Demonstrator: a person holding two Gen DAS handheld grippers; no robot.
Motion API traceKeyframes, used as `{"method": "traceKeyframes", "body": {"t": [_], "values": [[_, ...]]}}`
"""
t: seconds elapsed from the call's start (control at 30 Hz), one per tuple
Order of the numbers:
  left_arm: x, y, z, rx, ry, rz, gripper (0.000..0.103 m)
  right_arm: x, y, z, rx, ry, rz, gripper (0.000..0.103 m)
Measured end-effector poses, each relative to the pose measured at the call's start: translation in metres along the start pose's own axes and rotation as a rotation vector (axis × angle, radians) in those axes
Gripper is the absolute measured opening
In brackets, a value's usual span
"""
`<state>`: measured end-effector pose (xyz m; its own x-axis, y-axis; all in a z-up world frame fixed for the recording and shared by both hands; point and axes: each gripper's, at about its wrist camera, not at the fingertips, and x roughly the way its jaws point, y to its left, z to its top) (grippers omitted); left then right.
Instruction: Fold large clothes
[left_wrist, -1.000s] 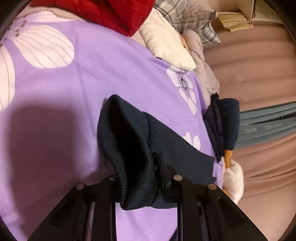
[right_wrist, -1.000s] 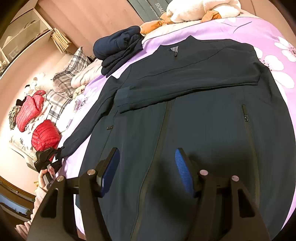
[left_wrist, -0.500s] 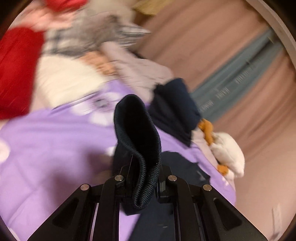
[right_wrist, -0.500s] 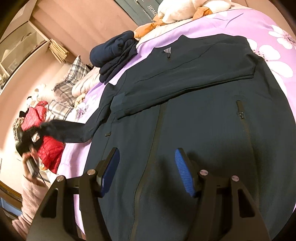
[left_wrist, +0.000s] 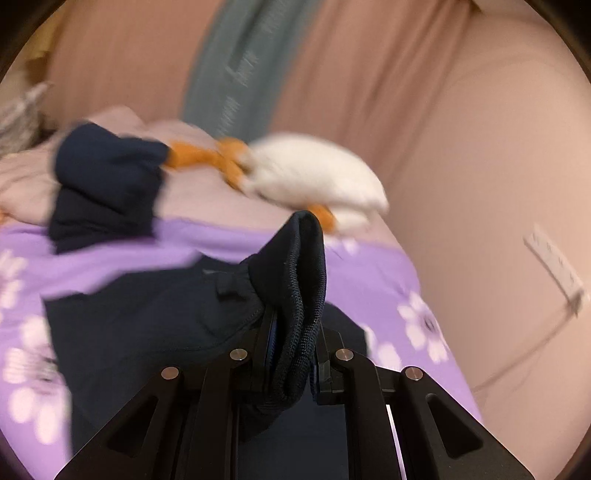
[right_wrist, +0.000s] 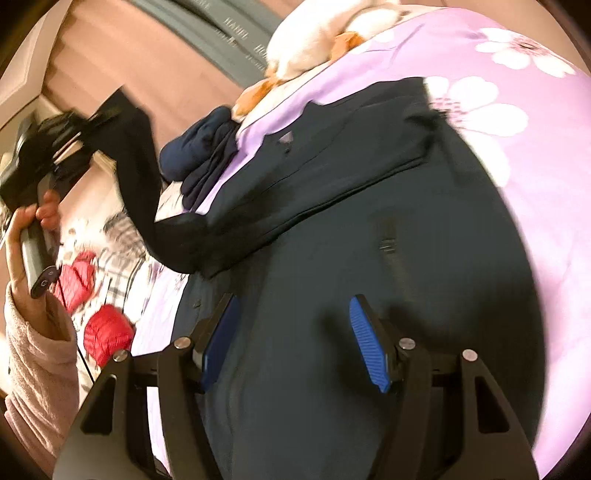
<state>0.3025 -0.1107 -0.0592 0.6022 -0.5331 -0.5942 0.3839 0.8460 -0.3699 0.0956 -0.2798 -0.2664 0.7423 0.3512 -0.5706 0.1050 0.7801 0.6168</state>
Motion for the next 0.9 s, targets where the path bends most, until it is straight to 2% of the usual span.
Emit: {"method": "traceKeyframes", "body": {"t": [0.13, 0.17, 0.23, 0.27, 0.3, 0.33, 0.5, 0.6, 0.73, 0.9], "values": [[0.073, -0.033, -0.03, 0.075, 0.115, 0.049, 0.012, -0.013, -0.025, 0.002, 0.041, -0.016, -0.042, 0.063], [0.091, -0.036, -0.039, 0.075, 0.158, 0.06, 0.014, -0.016, -0.033, 0.003, 0.055, -0.018, -0.052, 0.063], [0.118, -0.035, -0.047, 0.061, 0.231, 0.051, 0.027, -0.021, -0.043, 0.002, 0.075, -0.022, -0.065, 0.063], [0.126, -0.034, -0.053, 0.054, 0.264, 0.049, 0.044, -0.024, -0.049, 0.002, 0.087, -0.02, -0.074, 0.064], [0.129, -0.035, -0.058, 0.047, 0.276, 0.044, 0.057, -0.026, -0.051, 0.001, 0.095, -0.02, -0.079, 0.064], [0.127, -0.041, -0.06, 0.043, 0.275, 0.036, 0.061, -0.027, -0.054, 0.001, 0.103, -0.022, -0.081, 0.064], [0.095, -0.017, -0.056, -0.025, 0.257, -0.046, 0.062, -0.018, -0.054, 0.007, 0.12, -0.018, -0.067, 0.064], [0.064, 0.021, -0.054, -0.077, 0.203, -0.035, 0.066, -0.009, -0.045, 0.023, 0.107, -0.022, -0.031, 0.064], [0.031, 0.099, -0.069, -0.169, 0.158, 0.074, 0.067, 0.016, -0.038, 0.053, 0.109, -0.019, -0.005, 0.064], [0.01, 0.209, -0.105, -0.415, 0.156, 0.17, 0.067, 0.054, -0.04, 0.086, 0.127, -0.021, -0.101, 0.064]]}}
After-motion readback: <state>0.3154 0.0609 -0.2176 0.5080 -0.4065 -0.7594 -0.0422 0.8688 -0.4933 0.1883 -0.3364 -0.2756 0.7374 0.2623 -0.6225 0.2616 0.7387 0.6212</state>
